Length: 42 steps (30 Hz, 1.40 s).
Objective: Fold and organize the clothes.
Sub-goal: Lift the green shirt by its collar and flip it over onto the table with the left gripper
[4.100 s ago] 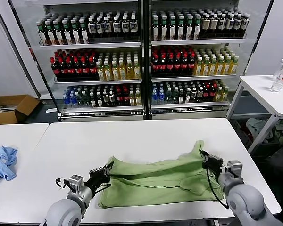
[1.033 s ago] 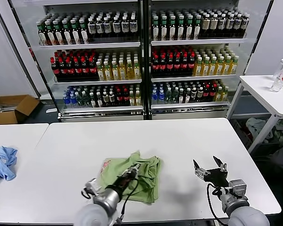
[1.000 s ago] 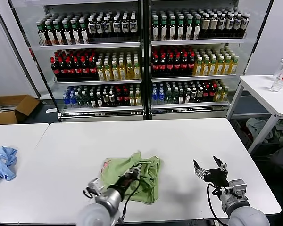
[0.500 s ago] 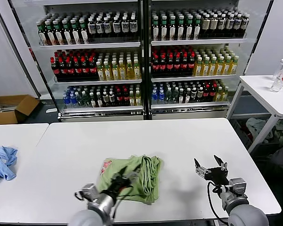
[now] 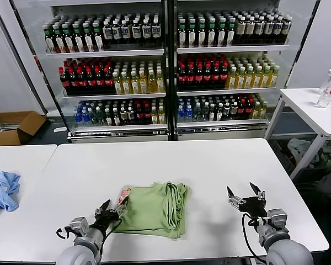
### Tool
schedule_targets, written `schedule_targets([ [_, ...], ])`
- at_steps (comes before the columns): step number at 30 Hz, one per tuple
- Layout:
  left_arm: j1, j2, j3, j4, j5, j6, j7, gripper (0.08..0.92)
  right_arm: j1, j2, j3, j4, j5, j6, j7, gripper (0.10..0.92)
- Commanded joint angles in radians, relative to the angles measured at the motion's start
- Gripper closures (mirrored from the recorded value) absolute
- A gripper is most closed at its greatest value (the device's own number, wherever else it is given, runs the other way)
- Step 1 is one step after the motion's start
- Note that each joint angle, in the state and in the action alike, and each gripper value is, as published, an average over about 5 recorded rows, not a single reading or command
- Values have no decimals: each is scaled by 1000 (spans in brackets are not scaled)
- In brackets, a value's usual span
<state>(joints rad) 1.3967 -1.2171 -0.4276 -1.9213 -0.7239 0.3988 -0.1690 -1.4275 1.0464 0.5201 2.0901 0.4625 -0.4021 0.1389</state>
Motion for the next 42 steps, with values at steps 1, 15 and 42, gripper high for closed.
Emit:
schedule_targets([
  [1,30,-21,6,-38,-168,38,62,345,-3,1,4,7,1,-2,2,203],
  [15,-25,-43,-94,-7,-499,8,50,744,-19,3,20,22,9,-3,9,203],
  [42,-38,-15,59,-285,135,18,-26,893,-11,5,21,45,33,-6,12,203],
])
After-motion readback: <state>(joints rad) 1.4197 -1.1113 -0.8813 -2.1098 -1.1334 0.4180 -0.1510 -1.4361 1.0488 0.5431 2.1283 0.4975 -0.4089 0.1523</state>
